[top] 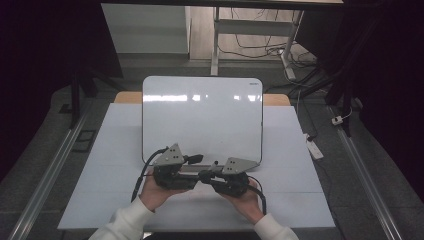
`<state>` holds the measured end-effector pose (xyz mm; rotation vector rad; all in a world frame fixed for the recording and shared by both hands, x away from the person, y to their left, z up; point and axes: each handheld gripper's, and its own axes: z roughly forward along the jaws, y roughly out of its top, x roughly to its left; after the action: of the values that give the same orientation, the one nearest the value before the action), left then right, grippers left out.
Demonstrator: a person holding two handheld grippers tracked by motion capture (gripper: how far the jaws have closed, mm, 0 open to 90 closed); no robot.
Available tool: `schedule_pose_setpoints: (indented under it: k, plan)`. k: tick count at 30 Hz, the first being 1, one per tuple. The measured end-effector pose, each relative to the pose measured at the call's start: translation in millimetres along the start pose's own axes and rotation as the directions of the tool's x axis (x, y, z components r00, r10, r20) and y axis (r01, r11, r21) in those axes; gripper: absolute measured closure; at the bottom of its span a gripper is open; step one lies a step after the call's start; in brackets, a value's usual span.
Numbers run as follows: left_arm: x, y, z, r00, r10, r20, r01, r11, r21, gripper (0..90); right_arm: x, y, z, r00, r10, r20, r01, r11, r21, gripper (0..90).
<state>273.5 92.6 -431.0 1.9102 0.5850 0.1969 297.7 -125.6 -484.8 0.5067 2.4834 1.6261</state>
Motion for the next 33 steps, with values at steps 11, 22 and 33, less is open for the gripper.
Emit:
schedule_pose_setpoints:
  k: [11, 22, 33]
  plan:
    - [3.8, -0.4, 1.6, 0.9996, 0.016, -0.022, -0.016, 0.9999, 0.005, 81.0, 4.1, 0.5, 6.4, 0.9969, 0.031, -0.072, -0.031, 0.9995, -0.007, 74.9]
    - [48.5, 4.3, -39.3, 0.9641, -0.097, -0.247, 0.084, 0.9945, -0.062, 81.2, -1.0, 1.0, -34.4, 0.9973, 0.058, 0.046, -0.053, 0.9926, -0.109, 51.0]
    - [115.9, 42.9, -66.1, 0.8842, -0.215, -0.415, 0.179, 0.9761, -0.124, 81.0, -32.9, -34.8, -110.9, 0.9469, 0.106, 0.304, -0.084, 0.9927, -0.087, 48.1]
